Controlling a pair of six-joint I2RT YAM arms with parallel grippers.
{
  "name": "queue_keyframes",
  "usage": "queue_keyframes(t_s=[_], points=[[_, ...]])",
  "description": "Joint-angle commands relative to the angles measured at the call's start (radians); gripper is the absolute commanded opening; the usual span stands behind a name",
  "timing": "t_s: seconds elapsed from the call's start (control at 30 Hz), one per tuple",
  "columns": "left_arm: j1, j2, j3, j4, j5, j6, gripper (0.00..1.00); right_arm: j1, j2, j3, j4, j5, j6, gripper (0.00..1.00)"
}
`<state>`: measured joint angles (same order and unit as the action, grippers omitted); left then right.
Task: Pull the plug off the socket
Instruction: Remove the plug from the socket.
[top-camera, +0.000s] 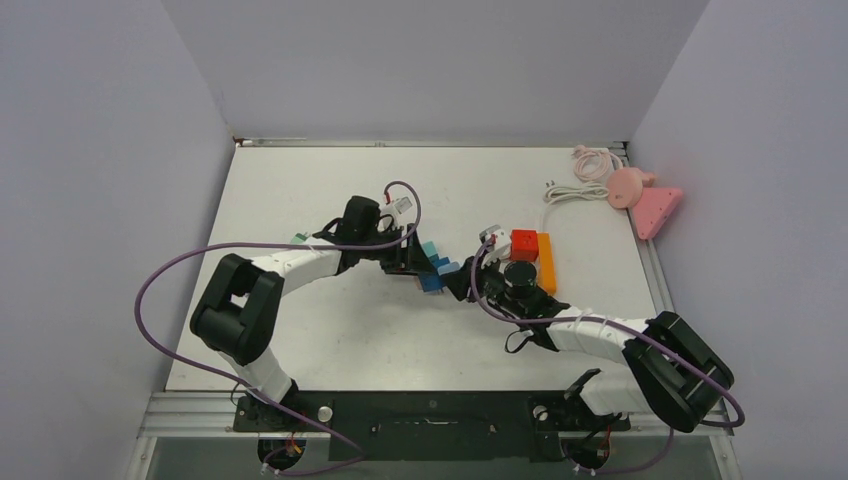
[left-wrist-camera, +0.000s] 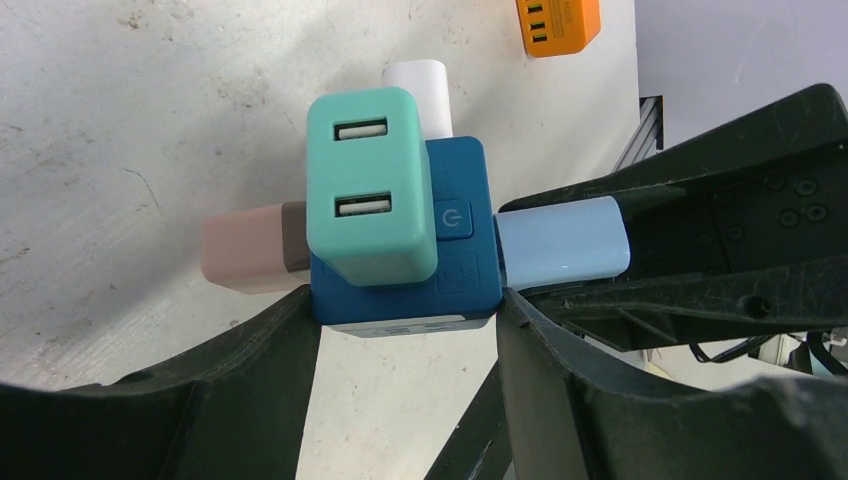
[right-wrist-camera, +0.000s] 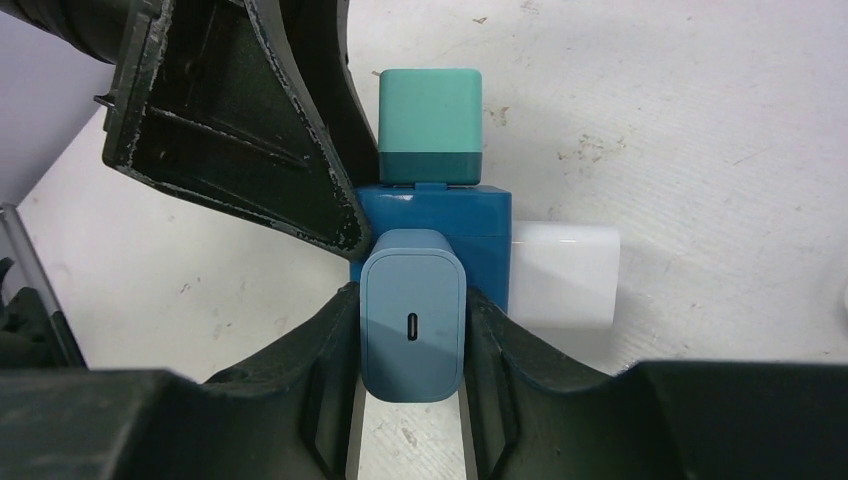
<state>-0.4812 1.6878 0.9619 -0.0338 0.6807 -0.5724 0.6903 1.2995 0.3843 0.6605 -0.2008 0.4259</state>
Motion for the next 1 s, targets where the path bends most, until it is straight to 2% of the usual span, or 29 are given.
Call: queue_keyframes(t_s=[0.0,0.2,0.43,0.63,0.77,0.97], points=[[0.035,0.022,0.001,-0.062,-0.156,0.043,0.06,-0.066,-0.042,-0.009,0.138,-0.067,0.055,0.05],[0.035,0.024,0.002,-0.062,-0.156,0.045,0.06,-0.053,-0.028,-0.003,0.131,-0.053,0.047,0.05],[0.038,0.019,0.005,-0.068,-0.161,0.046,0.06,0.049,-0.074,0.013,0.059,0.097,-0.039,0.05],[0.053,-0.013,-0.012,-0.012,-0.125,0.040,0.05,0.069,-0.111,0.005,0.037,0.174,-0.047,0.05],[0.084,-0.097,-0.041,0.065,-0.117,0.031,0.03,0.028,-0.117,0.008,0.005,0.198,-0.022,0.05],[0.157,-0.232,-0.075,0.093,-0.122,0.026,0.03,-0.077,0.016,0.085,-0.034,0.089,0.022,0.05]])
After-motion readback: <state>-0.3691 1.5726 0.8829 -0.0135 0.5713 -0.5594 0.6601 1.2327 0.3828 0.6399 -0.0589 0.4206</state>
